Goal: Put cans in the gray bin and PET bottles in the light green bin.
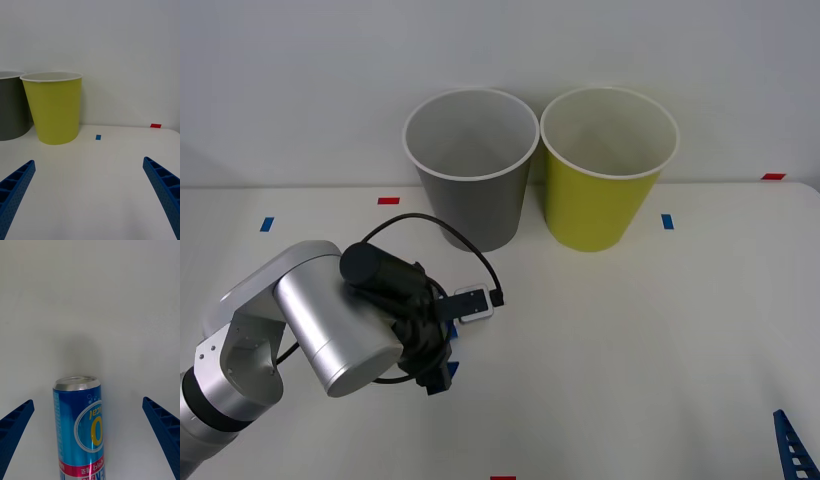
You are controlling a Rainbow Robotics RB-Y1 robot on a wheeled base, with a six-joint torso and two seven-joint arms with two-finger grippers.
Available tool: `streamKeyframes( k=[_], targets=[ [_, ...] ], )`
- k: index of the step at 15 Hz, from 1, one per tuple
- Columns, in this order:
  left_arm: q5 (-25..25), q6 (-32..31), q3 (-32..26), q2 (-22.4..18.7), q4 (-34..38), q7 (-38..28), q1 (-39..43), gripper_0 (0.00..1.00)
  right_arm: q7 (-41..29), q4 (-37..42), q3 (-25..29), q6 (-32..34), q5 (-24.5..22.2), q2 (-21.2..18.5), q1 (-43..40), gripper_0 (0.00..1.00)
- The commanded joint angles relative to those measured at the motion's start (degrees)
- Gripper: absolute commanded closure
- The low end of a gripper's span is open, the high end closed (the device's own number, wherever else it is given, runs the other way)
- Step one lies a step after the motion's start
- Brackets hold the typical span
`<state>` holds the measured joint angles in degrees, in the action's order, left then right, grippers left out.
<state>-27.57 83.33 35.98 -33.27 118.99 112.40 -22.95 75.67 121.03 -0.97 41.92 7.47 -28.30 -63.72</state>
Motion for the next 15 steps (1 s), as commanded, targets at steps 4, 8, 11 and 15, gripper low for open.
streamKeyframes(
  k=[4,8,11,15],
  targets=[
    [0.3,3.9,-0.4,2.9,-6.1,-1.0,-2.5,0.00,0.0,0.0,0.0,0.0,0.0,0.0,0.0,0.00],
    [0.3,6.2,-2.1,4.5,-8.9,-1.7,-3.3,0.00,0.0,0.0,0.0,0.0,0.0,0.0,0.0,0.00],
    [0.4,6.2,-2.2,6.0,-11.3,-1.8,-4.1,0.00,0.0,0.0,0.0,0.0,0.0,0.0,0.0,0.00],
    [0.4,6.2,-2.2,6.7,-12.8,-1.6,-4.1,0.00,0.0,0.0,0.0,0.0,0.0,0.0,0.0,0.00]
  ],
)
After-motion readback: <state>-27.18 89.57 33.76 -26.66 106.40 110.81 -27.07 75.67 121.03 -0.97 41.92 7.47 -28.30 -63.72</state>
